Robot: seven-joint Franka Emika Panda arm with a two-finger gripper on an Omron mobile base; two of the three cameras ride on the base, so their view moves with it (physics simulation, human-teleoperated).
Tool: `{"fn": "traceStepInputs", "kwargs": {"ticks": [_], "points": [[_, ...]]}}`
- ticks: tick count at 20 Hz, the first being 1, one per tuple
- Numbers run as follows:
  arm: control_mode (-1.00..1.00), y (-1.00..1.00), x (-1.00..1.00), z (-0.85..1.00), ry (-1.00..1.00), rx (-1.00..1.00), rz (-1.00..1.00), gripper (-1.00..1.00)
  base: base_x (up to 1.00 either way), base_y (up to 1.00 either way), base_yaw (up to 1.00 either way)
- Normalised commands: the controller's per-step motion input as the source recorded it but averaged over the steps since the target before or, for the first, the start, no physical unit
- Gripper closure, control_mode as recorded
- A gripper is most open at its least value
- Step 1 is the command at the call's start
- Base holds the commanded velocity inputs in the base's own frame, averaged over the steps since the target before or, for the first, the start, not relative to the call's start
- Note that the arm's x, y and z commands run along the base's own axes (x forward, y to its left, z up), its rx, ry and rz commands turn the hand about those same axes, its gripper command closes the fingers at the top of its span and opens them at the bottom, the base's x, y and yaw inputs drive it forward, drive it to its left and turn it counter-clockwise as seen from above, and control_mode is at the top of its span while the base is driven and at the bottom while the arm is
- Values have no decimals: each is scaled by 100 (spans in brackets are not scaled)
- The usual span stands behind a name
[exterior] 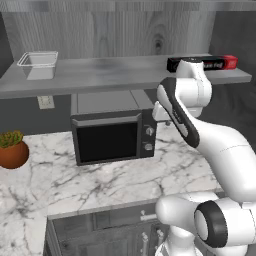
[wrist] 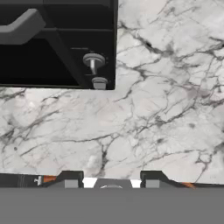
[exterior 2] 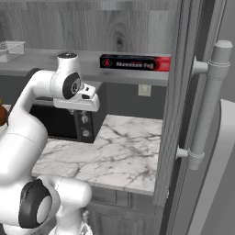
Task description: Retrieve the tupperware and aluminum foil from the cabinet and place them on the dining counter near the plate with lemon wedge and carrot to prepare for storing leftovers.
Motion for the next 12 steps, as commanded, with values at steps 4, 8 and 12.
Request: {"fn": "traceStepInputs", "kwargs": {"ticks": [4, 8, 12], "points": [[-100, 0, -9, 3, -17, 0, 3, -100, 0, 0, 0], [-100, 1, -3, 29, -47, 0, 0, -100, 0, 0, 0], [-100, 0, 0, 58, -55, 0, -3, -100, 0, 0, 0]]}}
